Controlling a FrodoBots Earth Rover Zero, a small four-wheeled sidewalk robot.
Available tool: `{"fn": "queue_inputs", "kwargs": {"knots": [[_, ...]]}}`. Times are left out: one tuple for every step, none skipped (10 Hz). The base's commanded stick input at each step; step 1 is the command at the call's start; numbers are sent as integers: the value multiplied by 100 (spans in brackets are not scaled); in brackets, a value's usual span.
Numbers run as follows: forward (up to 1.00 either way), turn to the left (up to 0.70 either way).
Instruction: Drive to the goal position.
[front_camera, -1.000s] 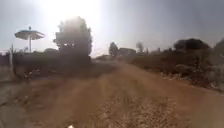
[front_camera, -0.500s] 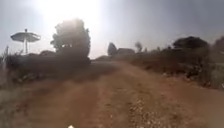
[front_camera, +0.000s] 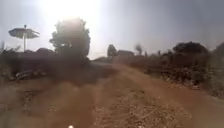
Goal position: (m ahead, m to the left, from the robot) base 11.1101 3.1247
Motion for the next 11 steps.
{"fn": "queue_inputs", "kwargs": {"knots": [[70, 0], [70, 0], [70, 0], [70, 0], [70, 0], [70, 0], [70, 0], [70, 0], [70, 0], [70, 0], [70, 0]]}}
